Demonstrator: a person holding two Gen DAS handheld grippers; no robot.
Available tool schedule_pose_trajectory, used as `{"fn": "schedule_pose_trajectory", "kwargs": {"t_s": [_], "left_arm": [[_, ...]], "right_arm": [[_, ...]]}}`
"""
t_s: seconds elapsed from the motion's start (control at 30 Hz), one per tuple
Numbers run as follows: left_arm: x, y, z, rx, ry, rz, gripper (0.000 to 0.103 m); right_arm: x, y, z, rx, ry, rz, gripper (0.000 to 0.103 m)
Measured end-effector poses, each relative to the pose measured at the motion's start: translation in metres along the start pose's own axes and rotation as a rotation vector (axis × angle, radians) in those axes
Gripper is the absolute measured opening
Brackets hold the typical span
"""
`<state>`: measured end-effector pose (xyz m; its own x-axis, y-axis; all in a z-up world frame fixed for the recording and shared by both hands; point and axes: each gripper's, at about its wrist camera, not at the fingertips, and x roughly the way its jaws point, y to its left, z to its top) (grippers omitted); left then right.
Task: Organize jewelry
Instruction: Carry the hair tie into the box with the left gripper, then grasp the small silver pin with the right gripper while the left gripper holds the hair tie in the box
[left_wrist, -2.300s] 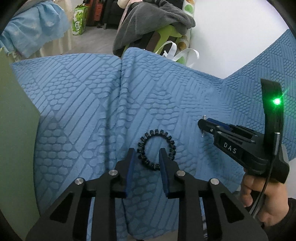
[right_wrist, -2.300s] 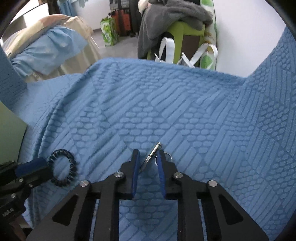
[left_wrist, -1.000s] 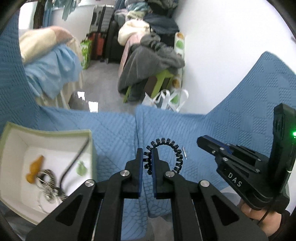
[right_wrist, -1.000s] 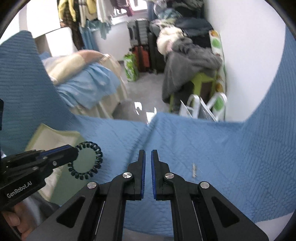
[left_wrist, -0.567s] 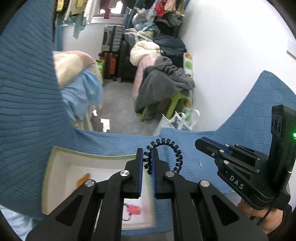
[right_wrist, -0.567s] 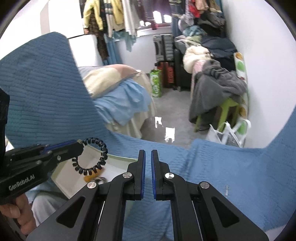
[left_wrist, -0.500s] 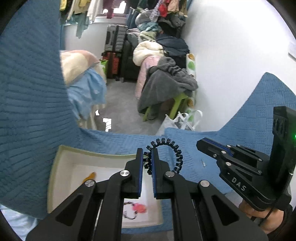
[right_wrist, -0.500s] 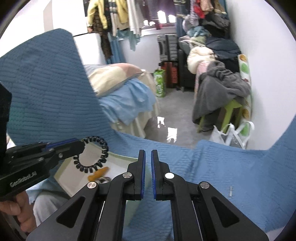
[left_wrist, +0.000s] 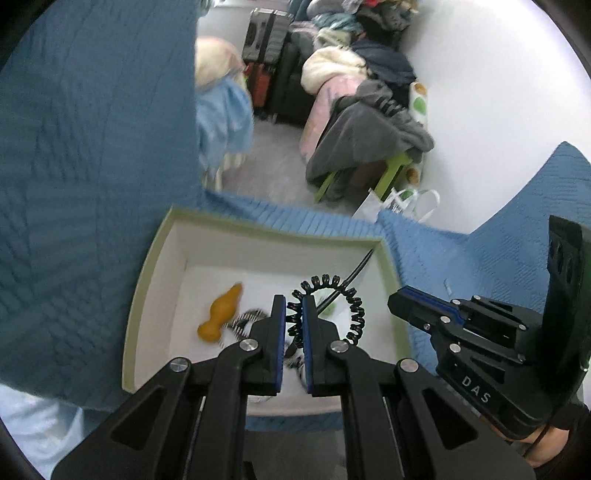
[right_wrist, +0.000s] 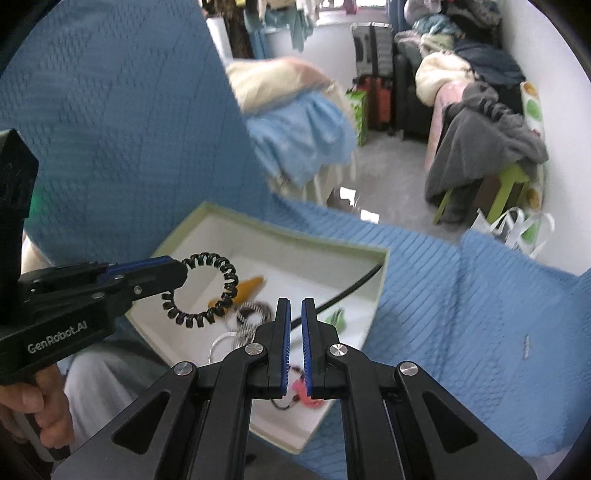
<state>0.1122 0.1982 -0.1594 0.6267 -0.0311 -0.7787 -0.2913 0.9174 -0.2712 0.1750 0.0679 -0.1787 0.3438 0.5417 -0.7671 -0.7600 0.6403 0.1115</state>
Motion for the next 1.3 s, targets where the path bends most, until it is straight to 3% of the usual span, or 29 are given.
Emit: {"fn": "schedule_pose_trajectory", "kwargs": {"t_s": [0.13,0.23,0.33,0.4,0.6,0.67,1.0,1.1,1.17,1.3], "left_arm": [[0.015,0.009,-0.015,-0.020,0.043,-0.003,0.008],[0.019,0.014,-0.020,-0.031,0.055,-0.010,0.008],[0.020,0.016,-0.020,-0.033,0.055,-0.012,0.008],[0.020,0.017,-0.019,-0.034,0.052,-0.013,0.008],[0.021,0.019,-0.016,-0.041,0.045,-0.010,0.008],[0.021,0.019,-0.015,-0.041,0.047,-0.004,0.008],[0.020,0.024,-0.017,-0.060,0.056,0.021,0.008],[0.022,0.024,-0.018,-0.066,0.060,0.024,0.008],[0.023,0.023,-0.017,-0.067,0.061,0.024,0.008],[0.023,0.021,-0.016,-0.062,0.063,0.021,0.008]], "right_arm": [[0.009,-0.002,-0.011,0.015,0.016,0.009,0.003],[0.002,-0.028,-0.010,0.050,-0.018,-0.036,0.004],[-0.008,-0.075,-0.009,0.112,-0.046,-0.109,0.009],[-0.013,-0.122,-0.014,0.183,-0.050,-0.182,0.025],[0.007,-0.225,-0.047,0.291,0.066,-0.342,0.025],[0.011,-0.246,-0.056,0.321,0.084,-0.355,0.025],[0.041,-0.289,-0.076,0.330,0.158,-0.413,0.020],[0.043,-0.292,-0.079,0.344,0.152,-0.412,0.015],[0.044,-0.293,-0.078,0.343,0.152,-0.407,0.003],[0.042,-0.285,-0.075,0.338,0.151,-0.411,0.001]]}}
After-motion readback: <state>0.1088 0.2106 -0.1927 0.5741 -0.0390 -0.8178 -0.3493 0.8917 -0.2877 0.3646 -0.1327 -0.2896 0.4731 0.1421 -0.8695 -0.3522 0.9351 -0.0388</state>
